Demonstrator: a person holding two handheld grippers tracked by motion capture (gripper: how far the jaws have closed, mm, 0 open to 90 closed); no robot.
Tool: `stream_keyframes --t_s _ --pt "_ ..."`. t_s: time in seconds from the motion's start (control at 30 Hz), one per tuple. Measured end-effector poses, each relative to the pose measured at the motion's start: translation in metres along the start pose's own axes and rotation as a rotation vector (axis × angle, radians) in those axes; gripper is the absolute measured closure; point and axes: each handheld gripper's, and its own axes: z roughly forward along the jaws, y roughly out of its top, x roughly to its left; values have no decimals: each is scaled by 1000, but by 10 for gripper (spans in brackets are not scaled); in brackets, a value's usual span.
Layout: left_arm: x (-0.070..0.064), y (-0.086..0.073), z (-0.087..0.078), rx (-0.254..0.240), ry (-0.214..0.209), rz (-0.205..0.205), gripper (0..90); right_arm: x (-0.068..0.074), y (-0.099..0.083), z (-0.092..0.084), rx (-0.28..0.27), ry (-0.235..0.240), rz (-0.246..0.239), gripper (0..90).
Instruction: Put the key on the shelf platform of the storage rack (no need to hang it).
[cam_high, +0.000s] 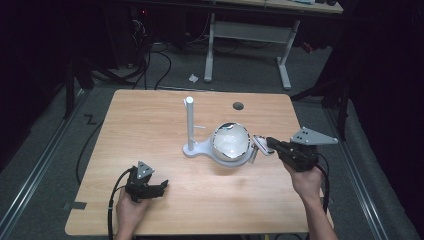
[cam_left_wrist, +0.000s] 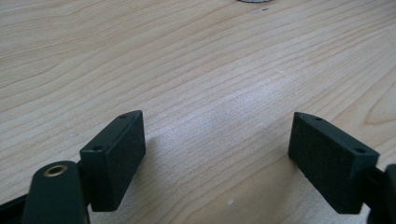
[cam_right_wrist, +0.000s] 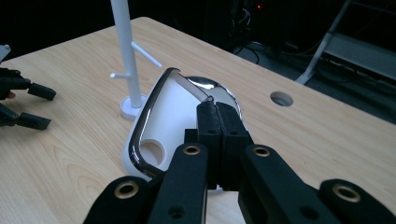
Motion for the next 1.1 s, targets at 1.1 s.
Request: stream_keyframes --t_s 1.1 --pt "0 0 0 2 -1 -1 193 10 44 51 34 44 -59 900"
